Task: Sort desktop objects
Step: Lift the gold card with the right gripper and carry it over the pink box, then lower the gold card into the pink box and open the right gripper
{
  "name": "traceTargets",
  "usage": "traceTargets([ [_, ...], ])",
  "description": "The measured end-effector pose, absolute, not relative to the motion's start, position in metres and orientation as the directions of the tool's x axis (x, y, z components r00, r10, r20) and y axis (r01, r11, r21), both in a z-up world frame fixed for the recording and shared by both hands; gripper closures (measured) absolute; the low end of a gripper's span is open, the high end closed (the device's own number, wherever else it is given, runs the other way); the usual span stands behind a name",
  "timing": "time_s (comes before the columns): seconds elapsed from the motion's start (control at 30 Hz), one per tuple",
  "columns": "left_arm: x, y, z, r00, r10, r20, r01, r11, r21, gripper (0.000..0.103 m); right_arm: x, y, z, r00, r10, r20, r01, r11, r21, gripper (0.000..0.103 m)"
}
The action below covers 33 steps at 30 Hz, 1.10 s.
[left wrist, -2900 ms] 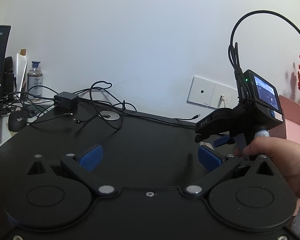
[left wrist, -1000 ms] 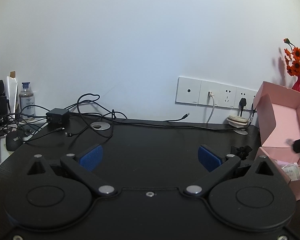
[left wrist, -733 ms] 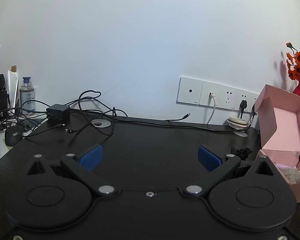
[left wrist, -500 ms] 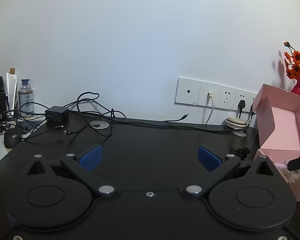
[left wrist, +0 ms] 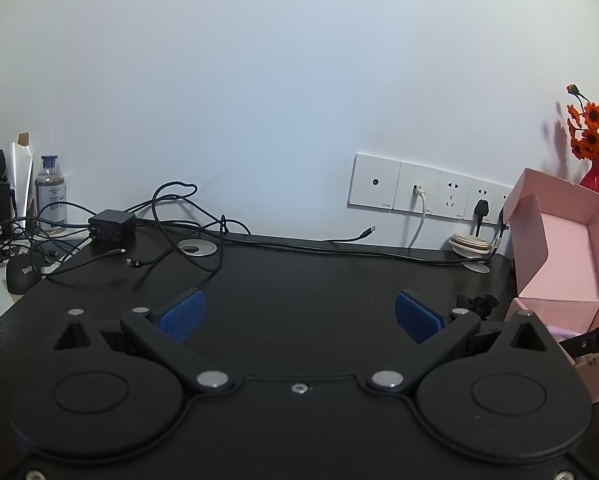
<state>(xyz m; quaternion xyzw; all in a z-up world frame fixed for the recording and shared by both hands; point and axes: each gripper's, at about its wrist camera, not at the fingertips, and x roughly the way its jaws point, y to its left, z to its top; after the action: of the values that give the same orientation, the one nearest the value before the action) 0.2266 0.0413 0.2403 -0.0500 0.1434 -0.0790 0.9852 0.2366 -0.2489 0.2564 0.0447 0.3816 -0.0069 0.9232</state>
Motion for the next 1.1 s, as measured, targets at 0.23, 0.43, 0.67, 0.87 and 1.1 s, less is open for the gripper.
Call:
traceTargets([
  [0.23, 0.225, 0.0407, 0.2396, 0.948, -0.169, -0.27, 0.142, 0.983, -0.117, 0.0, 0.2418, -0.2448, 0.2529, 0.694, 0.02, -0.72, 0.024, 0.998, 0.051, 0.073],
  [0.43, 0.2248, 0.0414, 0.2394, 0.948, -0.169, -0.269, 0.142, 0.983, -0.118, 0.0, 0.2411, -0.246, 0.253, 0.692, 0.023, -0.721, 0.019, 0.999, 0.05, 0.073],
  [0.67, 0.225, 0.0404, 0.2396, 0.948, -0.168, -0.27, 0.14, 0.983, -0.118, 0.0, 0.2399, -0.2489, 0.252, 0.7, 0.039, -0.713, 0.023, 0.997, 0.076, 0.073],
  [0.87, 0.2243, 0.0406, 0.2395, 0.949, -0.166, -0.268, 0.138, 0.983, -0.119, 0.0, 0.2406, -0.2496, 0.2513, 0.704, 0.045, -0.709, 0.024, 0.996, 0.087, 0.072],
  [1.1, 0.2241, 0.0397, 0.2395, 0.95, -0.164, -0.266, 0.138, 0.984, -0.116, 0.0, 0.2405, -0.2524, 0.2509, 0.707, 0.064, -0.704, 0.014, 0.994, 0.104, 0.071],
])
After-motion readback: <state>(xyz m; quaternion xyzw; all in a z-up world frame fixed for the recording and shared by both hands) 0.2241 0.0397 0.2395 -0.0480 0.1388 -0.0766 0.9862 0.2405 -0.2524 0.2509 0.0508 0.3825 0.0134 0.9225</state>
